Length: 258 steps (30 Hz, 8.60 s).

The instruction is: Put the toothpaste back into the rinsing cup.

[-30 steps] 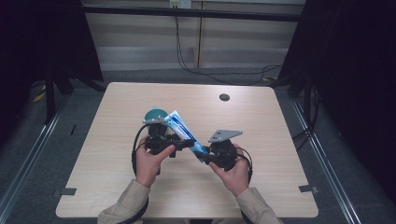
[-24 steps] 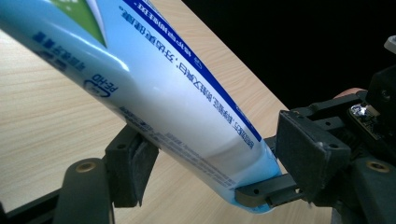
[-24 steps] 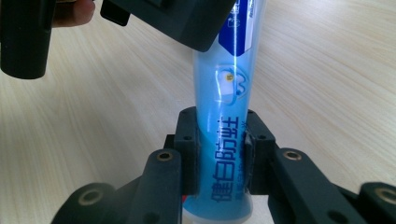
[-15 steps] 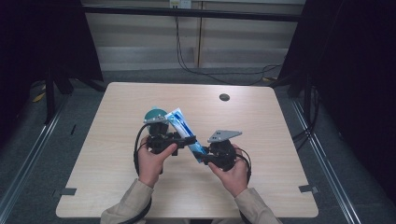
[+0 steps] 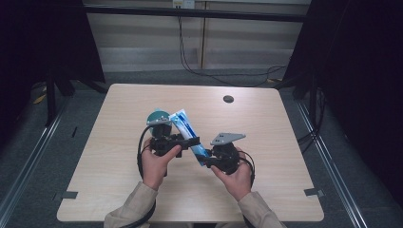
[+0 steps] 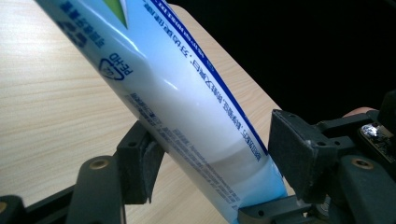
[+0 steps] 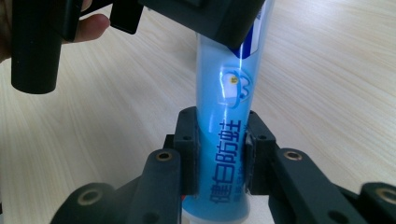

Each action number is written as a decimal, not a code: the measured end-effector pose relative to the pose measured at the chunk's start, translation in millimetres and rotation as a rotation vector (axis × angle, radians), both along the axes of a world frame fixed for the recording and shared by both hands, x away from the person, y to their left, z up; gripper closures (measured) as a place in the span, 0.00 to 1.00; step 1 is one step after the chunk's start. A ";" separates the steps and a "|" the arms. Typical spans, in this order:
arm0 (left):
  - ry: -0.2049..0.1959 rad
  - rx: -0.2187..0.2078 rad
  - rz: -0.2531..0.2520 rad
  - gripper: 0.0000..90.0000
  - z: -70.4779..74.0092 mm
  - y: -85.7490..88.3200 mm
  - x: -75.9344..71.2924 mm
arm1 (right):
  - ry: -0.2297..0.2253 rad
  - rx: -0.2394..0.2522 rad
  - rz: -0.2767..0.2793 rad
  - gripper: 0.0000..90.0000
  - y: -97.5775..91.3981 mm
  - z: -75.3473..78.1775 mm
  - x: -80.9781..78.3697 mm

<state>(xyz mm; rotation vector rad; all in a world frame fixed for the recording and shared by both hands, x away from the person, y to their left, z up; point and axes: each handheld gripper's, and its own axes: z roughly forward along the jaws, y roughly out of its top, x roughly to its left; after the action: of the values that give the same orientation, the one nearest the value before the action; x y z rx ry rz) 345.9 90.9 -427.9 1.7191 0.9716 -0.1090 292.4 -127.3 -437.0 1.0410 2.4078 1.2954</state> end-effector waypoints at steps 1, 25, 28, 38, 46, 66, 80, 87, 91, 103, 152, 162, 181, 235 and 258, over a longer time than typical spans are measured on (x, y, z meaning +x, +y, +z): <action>-0.004 0.004 0.000 0.41 0.4 -0.1 0.0 | 0.000 -0.001 -0.001 0.80 0.1 0.2 0.0; -0.014 -0.013 0.036 0.40 1.0 -3.2 -0.8 | -0.026 0.016 -0.024 0.80 3.2 1.1 -0.1; -0.013 -0.017 0.036 0.40 0.2 -3.8 -1.0 | -0.035 0.018 -0.028 0.80 3.8 1.7 -0.8; -0.008 -0.032 0.031 0.41 -1.3 -6.4 -1.0 | -0.049 0.025 -0.029 0.80 3.7 3.8 -1.6; 0.003 -0.047 0.024 0.42 -1.7 -5.8 -0.3 | -0.069 0.013 -0.025 0.80 4.8 4.7 -2.6; 0.074 -0.089 0.029 0.65 1.2 0.2 -2.0 | -0.101 -0.024 0.013 0.76 9.0 6.3 -4.5; 0.034 -0.081 0.021 0.79 10.2 6.7 -4.7 | -0.121 -0.010 0.034 0.49 15.0 4.6 -3.3; -0.043 -0.044 0.028 0.79 21.3 16.7 -3.8 | -0.159 -0.002 0.053 0.33 4.8 4.2 -5.8; -0.074 -0.028 0.036 0.79 27.6 22.0 -2.8 | -0.132 -0.009 0.034 0.28 -8.0 -3.7 -4.0; -0.123 0.031 0.062 0.78 31.1 28.5 0.2 | -0.051 -0.072 0.038 0.20 -35.3 -34.8 -6.2; -0.211 0.166 0.129 0.78 61.0 54.9 22.9 | 0.002 -0.166 0.058 0.14 -51.9 -74.5 -14.5; -0.224 0.180 0.125 0.78 68.8 54.8 31.3 | 0.002 -0.166 0.058 0.14 -51.9 -74.5 -14.4; -0.241 0.191 0.178 0.78 77.2 61.3 46.4 | 0.002 -0.165 0.058 0.14 -51.9 -74.6 -14.4; -0.294 0.243 0.257 0.78 92.3 72.4 77.7 | -0.001 -0.165 0.058 0.14 -51.9 -74.6 -14.1; -0.285 0.266 0.299 0.78 63.7 76.5 82.2 | 0.000 -0.165 0.059 0.14 -51.9 -74.6 -14.2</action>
<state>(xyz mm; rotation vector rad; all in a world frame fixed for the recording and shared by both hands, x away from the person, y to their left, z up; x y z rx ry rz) 428.1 167.4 -364.2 1.7453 1.0491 0.4661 278.1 -179.3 -511.6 0.9317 2.5136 1.0909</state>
